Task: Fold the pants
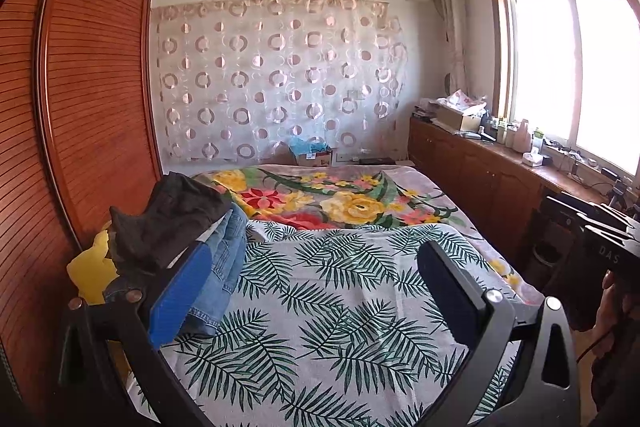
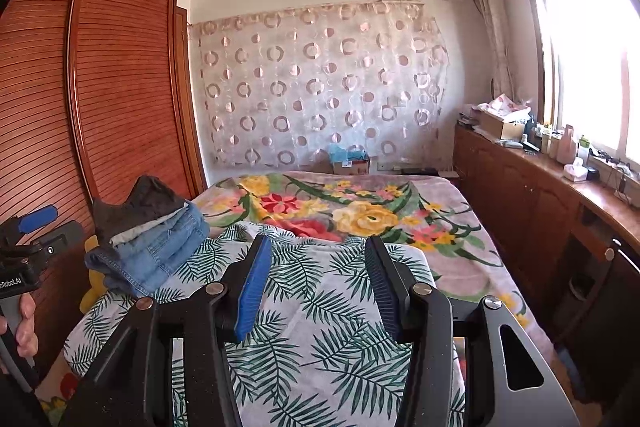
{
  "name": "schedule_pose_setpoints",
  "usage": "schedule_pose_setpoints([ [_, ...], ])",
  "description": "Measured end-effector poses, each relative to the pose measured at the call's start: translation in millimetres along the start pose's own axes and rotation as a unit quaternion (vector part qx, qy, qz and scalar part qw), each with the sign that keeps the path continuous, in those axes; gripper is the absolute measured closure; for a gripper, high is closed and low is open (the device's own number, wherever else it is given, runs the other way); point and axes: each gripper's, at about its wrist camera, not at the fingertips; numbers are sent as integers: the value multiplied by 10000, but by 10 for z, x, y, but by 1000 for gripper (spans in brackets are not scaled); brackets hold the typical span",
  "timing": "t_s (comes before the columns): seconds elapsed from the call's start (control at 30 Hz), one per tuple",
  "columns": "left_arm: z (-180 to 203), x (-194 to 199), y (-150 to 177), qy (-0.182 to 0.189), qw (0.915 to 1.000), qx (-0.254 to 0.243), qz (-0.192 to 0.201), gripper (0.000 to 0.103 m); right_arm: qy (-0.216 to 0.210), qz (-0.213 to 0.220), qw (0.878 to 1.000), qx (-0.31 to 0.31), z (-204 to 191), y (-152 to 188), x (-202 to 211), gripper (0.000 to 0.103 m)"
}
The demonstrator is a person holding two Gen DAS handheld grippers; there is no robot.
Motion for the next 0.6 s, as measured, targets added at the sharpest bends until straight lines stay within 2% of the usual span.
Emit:
schedule_pose_setpoints([
  [0.6,8,8,14,-15,10000,-14,28,0,16,7,10000,-30,35,11,43,53],
])
Point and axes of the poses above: each gripper's, at about its wrist camera, not at the fingertips, and x roughly against the way its jaws point, z to its right, y to its underside, and after that the axes turned 11 degrees about z, right-handed
